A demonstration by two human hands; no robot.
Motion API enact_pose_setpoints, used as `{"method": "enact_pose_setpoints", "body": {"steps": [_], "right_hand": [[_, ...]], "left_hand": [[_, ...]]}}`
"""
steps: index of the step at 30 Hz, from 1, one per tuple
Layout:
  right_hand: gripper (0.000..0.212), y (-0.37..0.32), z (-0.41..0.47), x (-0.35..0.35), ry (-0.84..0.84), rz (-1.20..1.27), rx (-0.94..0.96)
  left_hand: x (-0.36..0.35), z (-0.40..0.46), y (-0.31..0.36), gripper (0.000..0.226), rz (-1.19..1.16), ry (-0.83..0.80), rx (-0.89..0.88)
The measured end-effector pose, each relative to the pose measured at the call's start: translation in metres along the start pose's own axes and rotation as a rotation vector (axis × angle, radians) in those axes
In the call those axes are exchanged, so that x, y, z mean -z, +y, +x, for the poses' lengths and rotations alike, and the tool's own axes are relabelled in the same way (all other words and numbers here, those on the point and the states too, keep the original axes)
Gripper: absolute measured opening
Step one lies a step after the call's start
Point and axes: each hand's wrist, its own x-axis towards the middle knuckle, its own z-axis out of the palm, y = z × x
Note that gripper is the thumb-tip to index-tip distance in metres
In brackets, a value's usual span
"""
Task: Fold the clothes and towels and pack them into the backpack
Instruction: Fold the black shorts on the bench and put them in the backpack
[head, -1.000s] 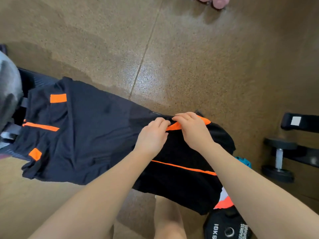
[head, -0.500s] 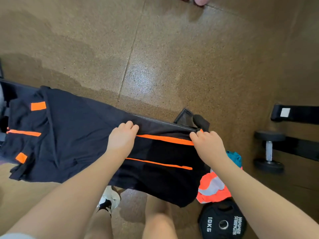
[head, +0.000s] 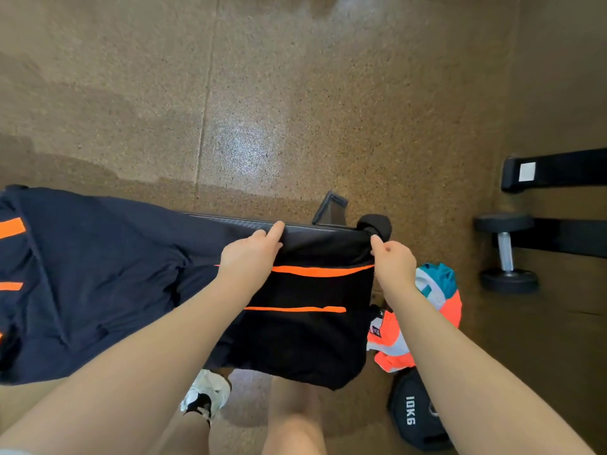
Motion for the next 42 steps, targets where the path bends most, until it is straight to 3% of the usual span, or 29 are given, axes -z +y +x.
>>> {"method": "enact_pose_setpoints", "body": {"steps": [2,4,6,8,10,13,15,18,20,21,23,25,28,31,35,39,42], "right_hand": [[0.027,0.003,0.016,-0.004,0.058,0.285,-0.163],[0.034,0.003,0.026,-0.004,-0.029,0.571,-0.346],[0.031,0.002,0.033,-0.005,-0.13,0.633,-0.394],[0.024,-0.001,0.033,-0.002,-0.065,0.633,-0.352],[0.018,-0.003,0.03,0.005,0.027,0.785,-0.351],[0.031,0.007,0.019,0.024,0.077,1.283,-0.441],[0.037,0.028,0.005,0.027,0.049,1.402,-0.548],[0.042,0.065,-0.012,0.014,-0.041,1.075,-0.689],[0.046,0.08,-0.018,0.003,0.105,0.655,-0.62],[0.045,0.082,-0.018,0.0,0.216,0.402,-0.445],[0.028,0.075,-0.022,-0.004,0.321,0.084,0.092],[0.014,0.061,-0.031,-0.013,0.258,-0.11,0.553],[0.028,0.043,-0.043,-0.031,0.082,-0.445,0.934],[0.046,0.031,-0.043,-0.045,0.028,-0.713,0.995],[0.032,0.032,-0.037,-0.038,0.057,-0.835,0.931],[0.018,0.04,-0.058,-0.028,0.095,-0.782,0.796],[0.047,0.022,-0.086,-0.053,0.13,-0.683,0.94]], "left_hand": [[-0.001,0.015,0.006,0.028,0.003,-0.104,0.078],[-0.001,0.026,0.005,0.022,-0.027,-0.155,0.102],[0.003,0.029,0.003,0.02,-0.001,-0.184,0.099],[0.008,0.03,0.003,0.02,-0.007,-0.223,0.101],[0.017,0.029,0.004,0.02,-0.072,-0.191,0.152],[0.028,0.026,0.004,0.02,-0.212,-0.071,0.293],[0.03,0.025,0.003,0.021,-0.253,-0.03,0.343],[0.022,0.018,0.004,0.024,-0.281,-0.061,0.341],[0.011,0.007,0.006,0.031,-0.263,-0.058,0.266],[0.005,0.0,0.005,0.033,-0.22,-0.021,0.187],[-0.008,-0.013,0.002,0.036,-0.086,-0.008,0.023],[-0.017,-0.024,-0.005,0.043,0.009,-0.055,-0.057],[-0.025,-0.035,-0.013,0.043,0.086,-0.086,-0.055],[-0.028,-0.036,-0.023,0.035,0.118,-0.04,-0.022],[-0.028,-0.042,-0.034,0.037,0.1,0.04,-0.095],[-0.033,-0.069,-0.039,0.015,-0.067,0.101,-0.105],[-0.036,-0.077,-0.052,0.037,-0.149,0.225,0.05]]}}
